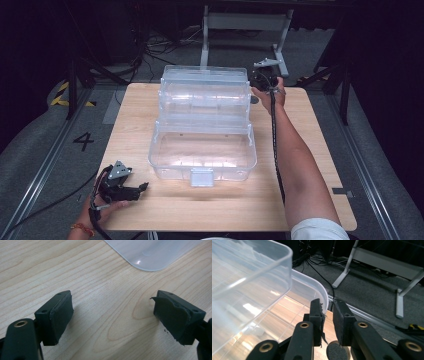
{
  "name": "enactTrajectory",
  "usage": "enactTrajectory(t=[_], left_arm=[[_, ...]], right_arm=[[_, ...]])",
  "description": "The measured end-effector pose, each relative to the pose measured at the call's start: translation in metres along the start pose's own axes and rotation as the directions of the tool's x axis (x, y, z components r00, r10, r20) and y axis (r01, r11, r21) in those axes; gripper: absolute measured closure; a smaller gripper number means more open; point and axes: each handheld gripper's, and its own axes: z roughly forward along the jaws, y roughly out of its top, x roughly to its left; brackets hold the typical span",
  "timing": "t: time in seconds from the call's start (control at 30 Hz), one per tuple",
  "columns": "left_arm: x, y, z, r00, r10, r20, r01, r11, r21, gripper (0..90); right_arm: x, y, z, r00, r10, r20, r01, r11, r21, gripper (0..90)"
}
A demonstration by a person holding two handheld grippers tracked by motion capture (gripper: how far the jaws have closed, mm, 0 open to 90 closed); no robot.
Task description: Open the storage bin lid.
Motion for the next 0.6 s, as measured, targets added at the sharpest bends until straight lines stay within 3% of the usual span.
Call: enactTrajectory(t=[0.6], left_arm=[[0.0, 0.001, 0.001, 1.0, 0.005, 0.002, -0.005, 1.0, 0.003, 16.0]], right_arm=[[-0.002, -0.014, -0.039, 0.9996, -0.025, 0.009, 0.025, 1.0, 0.004, 75.3]])
